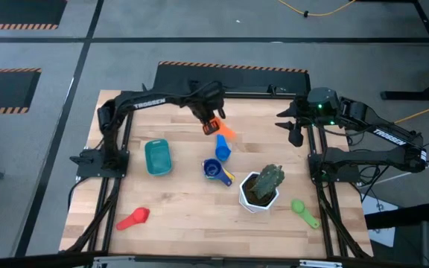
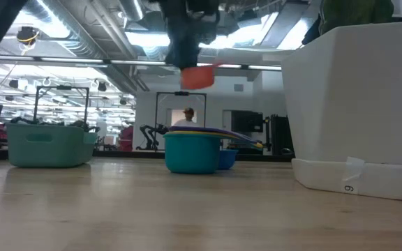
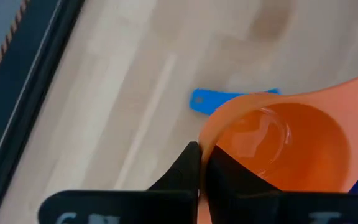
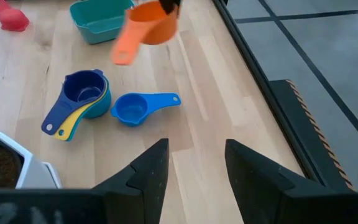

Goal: Nest measuring cups in basket
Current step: Stack the orange measuring cup on top of the dark blue measuring cup

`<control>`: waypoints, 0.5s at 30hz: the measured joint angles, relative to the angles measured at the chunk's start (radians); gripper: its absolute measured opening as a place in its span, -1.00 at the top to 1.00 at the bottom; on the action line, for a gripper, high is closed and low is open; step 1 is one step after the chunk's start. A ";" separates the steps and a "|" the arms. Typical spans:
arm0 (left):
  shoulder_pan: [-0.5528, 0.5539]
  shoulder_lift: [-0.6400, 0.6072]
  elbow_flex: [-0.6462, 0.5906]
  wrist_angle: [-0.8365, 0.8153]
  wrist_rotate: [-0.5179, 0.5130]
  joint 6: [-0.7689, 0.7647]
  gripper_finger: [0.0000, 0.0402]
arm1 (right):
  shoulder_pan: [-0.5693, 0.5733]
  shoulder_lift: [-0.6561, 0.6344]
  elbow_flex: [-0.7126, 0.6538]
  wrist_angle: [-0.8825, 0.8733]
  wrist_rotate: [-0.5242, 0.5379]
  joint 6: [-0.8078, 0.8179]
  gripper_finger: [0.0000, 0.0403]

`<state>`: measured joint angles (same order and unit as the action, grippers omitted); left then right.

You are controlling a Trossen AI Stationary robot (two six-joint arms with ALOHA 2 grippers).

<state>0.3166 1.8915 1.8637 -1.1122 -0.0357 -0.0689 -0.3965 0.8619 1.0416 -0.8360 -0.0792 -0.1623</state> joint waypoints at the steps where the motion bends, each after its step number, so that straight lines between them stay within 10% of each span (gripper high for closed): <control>1: -0.020 -0.004 0.000 -0.003 0.000 0.000 0.99 | 0.000 0.000 0.000 0.000 -0.001 0.000 0.19; 15: -0.248 0.001 -0.002 0.000 -0.051 -0.050 0.99 | 0.000 0.000 0.000 0.000 0.000 0.001 0.19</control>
<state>0.0688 1.8923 1.8618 -1.1120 -0.0864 -0.1185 -0.3965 0.8619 1.0416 -0.8356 -0.0795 -0.1616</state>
